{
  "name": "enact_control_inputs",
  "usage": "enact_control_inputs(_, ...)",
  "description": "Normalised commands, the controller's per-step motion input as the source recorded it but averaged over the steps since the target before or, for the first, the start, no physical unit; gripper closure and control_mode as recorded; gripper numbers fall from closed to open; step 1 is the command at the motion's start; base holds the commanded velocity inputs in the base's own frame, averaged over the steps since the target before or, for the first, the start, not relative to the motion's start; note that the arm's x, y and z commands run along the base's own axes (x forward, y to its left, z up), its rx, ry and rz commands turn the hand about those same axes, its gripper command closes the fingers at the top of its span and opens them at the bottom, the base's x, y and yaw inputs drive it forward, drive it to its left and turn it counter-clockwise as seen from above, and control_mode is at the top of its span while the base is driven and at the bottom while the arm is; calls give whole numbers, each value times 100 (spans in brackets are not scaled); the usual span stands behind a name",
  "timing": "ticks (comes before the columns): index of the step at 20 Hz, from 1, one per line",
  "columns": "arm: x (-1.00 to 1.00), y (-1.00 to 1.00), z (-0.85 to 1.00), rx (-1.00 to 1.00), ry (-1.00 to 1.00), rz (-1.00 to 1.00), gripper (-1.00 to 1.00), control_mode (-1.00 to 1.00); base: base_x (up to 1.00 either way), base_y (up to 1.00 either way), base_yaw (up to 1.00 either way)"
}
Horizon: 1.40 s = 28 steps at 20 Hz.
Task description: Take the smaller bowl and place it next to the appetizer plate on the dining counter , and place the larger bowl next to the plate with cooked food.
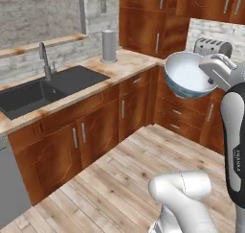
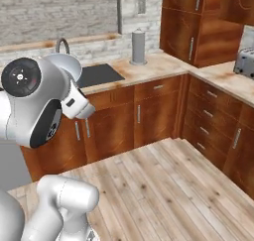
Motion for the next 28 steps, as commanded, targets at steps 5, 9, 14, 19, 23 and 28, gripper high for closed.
enact_control_inputs(5,0,0,0,0,0,0,100,100,0,100,35)
enact_control_inputs(9,0,0,0,0,0,0,100,100,-14,100,34)
enact_control_inputs(14,0,0,0,0,0,0,100,100,-93,41,15)
enact_control_inputs(19,0,0,0,0,0,0,100,100,-38,86,13)
enact_control_inputs(23,0,0,0,0,0,0,100,100,8,100,14)
enact_control_inputs(28,0,0,0,0,0,0,100,100,8,100,17)
